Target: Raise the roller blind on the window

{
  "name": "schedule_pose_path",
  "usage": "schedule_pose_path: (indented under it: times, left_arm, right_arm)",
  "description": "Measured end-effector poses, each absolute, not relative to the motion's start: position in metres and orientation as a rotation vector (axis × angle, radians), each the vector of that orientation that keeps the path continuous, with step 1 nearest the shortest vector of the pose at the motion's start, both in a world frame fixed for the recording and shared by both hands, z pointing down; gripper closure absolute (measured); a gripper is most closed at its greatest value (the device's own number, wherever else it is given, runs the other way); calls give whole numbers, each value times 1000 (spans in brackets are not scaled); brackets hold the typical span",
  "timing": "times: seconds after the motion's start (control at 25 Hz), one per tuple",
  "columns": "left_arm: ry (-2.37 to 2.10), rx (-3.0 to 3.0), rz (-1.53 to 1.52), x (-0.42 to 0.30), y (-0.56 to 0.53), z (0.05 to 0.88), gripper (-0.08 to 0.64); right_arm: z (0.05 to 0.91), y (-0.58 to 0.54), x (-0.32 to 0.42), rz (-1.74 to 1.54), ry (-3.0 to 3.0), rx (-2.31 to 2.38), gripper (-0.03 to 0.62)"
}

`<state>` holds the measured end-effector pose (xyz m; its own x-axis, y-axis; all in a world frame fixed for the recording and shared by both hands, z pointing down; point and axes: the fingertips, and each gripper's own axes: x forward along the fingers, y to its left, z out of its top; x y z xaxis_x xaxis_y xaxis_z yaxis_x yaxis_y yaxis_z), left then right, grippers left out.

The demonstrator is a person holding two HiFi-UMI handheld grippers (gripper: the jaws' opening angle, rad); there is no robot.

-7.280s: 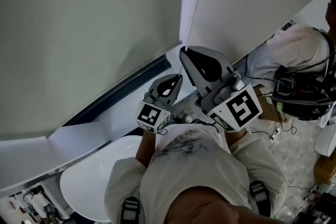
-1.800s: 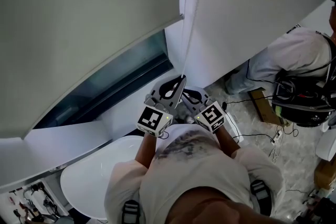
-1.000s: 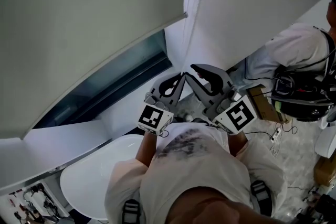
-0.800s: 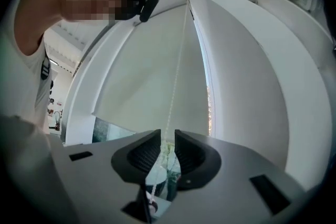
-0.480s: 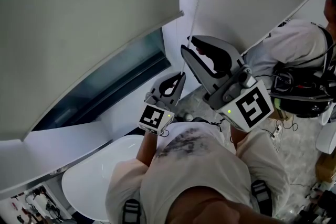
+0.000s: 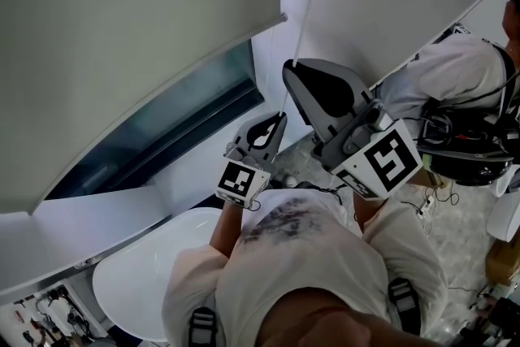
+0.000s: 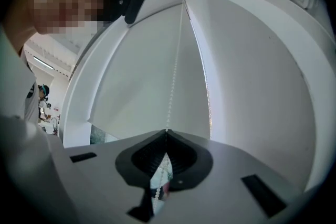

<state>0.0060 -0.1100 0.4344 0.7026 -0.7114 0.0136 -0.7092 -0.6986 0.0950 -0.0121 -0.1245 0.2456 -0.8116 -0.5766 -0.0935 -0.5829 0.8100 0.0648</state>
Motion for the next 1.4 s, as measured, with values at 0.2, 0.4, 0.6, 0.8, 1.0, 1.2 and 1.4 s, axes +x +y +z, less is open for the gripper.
schedule_pose_path:
  times: [0.2, 0.4, 0.6, 0.8, 1.0, 1.2, 1.4]
  left_arm:
    - [-1129, 2785, -49, -6, -98, 447, 552]
    - [-1087, 2751, -37, 0, -92, 465, 552]
    - [-1102, 2740, -17, 5, -99, 487, 554]
    - [-1118, 2730, 18, 7, -100, 507, 552]
    - [-1120, 2712, 44, 5, -96, 525, 552]
    - [-1124, 2703, 63, 4, -96, 535, 552]
    - [-1116, 2688, 92, 4, -96, 551, 552]
  right_arm:
    - [254, -108, -23, 151, 2905, -909, 531]
    - [273, -99, -20, 171, 2915, -916, 531]
    - [295, -104, -14, 165, 2919, -928, 531]
    - [315, -105, -11, 153, 2929, -934, 531]
    - [332, -101, -14, 134, 2945, -934, 531]
    - [347, -98, -16, 110, 2966, -940, 531]
    - [363, -96, -17, 89, 2991, -940, 531]
